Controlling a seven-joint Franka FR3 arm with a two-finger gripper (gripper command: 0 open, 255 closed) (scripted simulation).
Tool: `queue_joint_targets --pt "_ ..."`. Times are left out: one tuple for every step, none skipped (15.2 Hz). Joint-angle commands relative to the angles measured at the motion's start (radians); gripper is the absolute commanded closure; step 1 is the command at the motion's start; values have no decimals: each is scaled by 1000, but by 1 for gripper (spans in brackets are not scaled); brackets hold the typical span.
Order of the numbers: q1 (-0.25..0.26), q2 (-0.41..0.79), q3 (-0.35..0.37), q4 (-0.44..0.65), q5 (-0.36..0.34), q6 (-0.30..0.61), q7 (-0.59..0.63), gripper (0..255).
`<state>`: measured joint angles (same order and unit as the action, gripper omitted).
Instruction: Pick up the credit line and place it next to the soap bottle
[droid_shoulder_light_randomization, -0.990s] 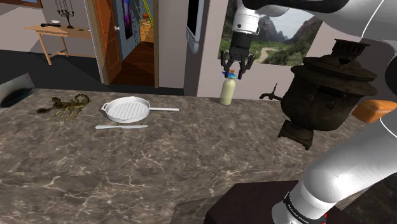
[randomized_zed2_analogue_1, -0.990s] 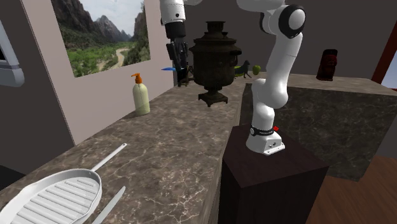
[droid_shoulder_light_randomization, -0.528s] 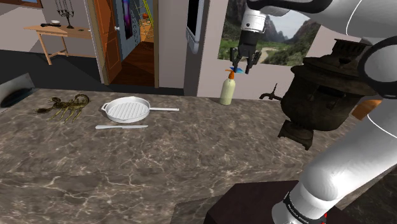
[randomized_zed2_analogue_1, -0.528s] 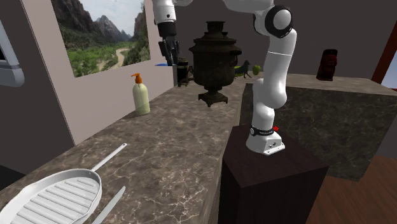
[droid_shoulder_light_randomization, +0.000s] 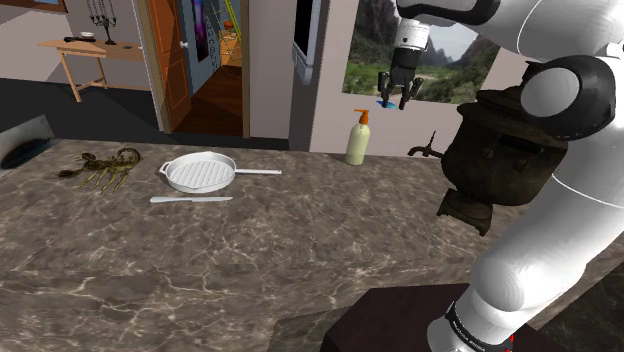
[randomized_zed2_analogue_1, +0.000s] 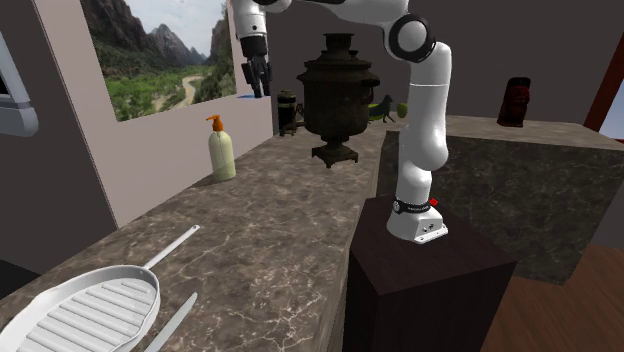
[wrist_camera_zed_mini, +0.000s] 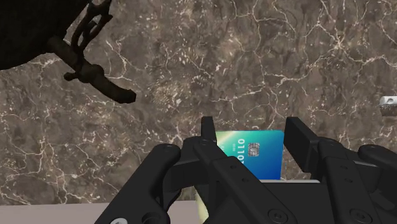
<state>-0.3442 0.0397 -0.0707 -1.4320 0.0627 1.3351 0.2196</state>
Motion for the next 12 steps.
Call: queue_joint_targets --pt "-22 59 -20 70 0 -13 -42 255" --pt "-34 89 -29 110 1 -24 -63 255" --pt "-47 121 -38 153 3 -37 -83 255" --pt "-60 155 -47 200 5 -50 -103 255" --pt "-74 192 -55 251 9 -66 -123 255" --pt "-86 223 -61 295 12 -80 -138 255" --pt "-85 214 -60 267 11 -62 -138 255" --pt "-84 205 -59 241 9 -44 -139 255" --pt "-83 197 -59 215 8 -26 -139 255" --pt "-82 189 -59 190 7 -9 -139 255" --pt "-81 183 -59 167 6 8 -139 255" --pt "-80 176 -59 144 5 25 -139 255"
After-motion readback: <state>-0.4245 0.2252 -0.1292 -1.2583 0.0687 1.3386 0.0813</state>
